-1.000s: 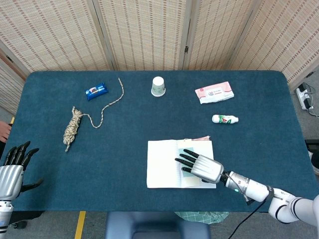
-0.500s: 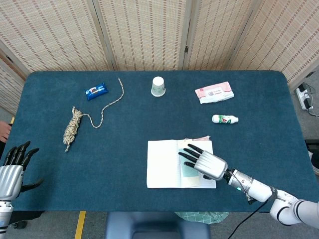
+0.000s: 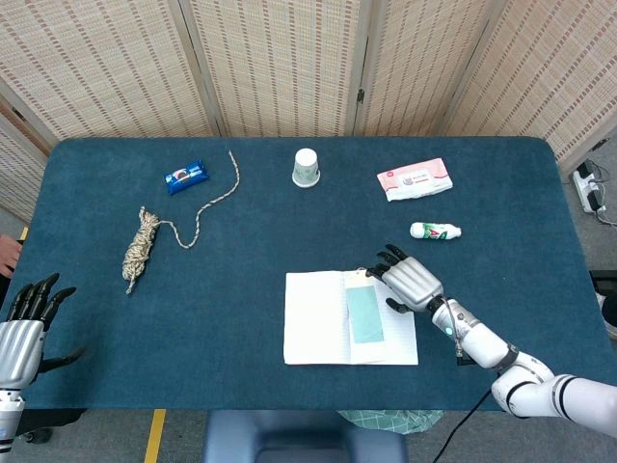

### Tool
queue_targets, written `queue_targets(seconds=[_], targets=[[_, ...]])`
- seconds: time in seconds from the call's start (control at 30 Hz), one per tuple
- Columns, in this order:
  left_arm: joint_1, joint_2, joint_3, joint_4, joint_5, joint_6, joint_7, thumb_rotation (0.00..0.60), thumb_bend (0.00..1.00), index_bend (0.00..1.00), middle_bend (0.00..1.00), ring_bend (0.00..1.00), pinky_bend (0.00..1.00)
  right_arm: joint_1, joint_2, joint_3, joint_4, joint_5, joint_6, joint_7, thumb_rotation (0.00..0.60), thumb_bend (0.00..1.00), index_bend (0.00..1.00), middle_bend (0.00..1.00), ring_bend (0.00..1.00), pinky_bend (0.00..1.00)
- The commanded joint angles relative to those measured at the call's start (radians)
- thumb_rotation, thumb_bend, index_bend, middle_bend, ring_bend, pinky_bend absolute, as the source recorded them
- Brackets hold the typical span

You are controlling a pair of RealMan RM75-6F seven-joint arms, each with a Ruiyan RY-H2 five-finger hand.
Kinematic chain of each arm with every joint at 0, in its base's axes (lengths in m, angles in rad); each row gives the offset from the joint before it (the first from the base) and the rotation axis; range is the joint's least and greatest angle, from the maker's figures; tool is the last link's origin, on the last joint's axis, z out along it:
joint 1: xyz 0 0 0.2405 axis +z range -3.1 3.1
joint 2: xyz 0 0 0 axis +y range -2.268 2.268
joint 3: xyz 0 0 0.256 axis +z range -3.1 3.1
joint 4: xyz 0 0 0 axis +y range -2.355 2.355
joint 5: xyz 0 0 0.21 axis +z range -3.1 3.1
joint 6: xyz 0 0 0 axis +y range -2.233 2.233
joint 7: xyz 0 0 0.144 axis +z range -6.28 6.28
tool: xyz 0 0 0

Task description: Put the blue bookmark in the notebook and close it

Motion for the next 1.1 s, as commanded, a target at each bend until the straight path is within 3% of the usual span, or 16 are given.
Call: queue_targets(seconds=[0.03,0.17,0.3,0.4,0.5,0.6,1.1], targets=[[0.002,0.003,0.000,-0.001,0.003,0.005,-0.006,0.600,0.17,0.21,0.06,0.00,0.00,0.018,-0.005,0.022,-0.027,0.032,-0.028,-0.040,0.549,0.49,0.29,0.52,0.28,0.20],[0.002,0.005,0.002,-0.001,0.005,0.004,-0.012,0.600,0.17,0.21,0.06,0.00,0.00,0.032,-0.007,0.029,-0.038,0.059,-0.058,-0.055,0.539,0.52,0.30,0.65,0.45,0.46],[0.001,0.006,0.000,0.000,0.005,0.005,-0.016,0.600,0.17,0.21,0.06,0.00,0.00,0.041,-0.002,0.034,-0.052,0.068,-0.070,-0.061,0.534,0.55,0.31,0.82,0.67,0.83],[0.002,0.006,0.000,0.001,0.004,0.005,-0.017,0.600,0.17,0.21,0.06,0.00,0.00,0.045,0.005,0.036,-0.066,0.076,-0.076,-0.064,0.533,0.56,0.31,0.93,0.80,0.96],[0.001,0.006,0.000,0.001,0.004,0.004,-0.018,0.600,0.17,0.21,0.06,0.00,0.00,0.052,0.018,0.036,-0.085,0.098,-0.101,-0.071,0.530,0.57,0.31,1.00,0.91,1.00],[0.001,0.005,0.000,0.002,0.004,0.003,-0.017,0.600,0.17,0.21,0.06,0.00,0.00,0.063,0.031,0.033,-0.107,0.137,-0.139,-0.080,0.534,0.59,0.30,1.00,0.99,1.00],[-0.001,0.007,-0.003,0.004,-0.006,-0.004,-0.026,0.600,0.17,0.21,0.06,0.00,0.00,0.098,-0.043,0.039,-0.047,0.245,-0.184,-0.121,0.533,0.59,0.27,1.00,1.00,1.00]])
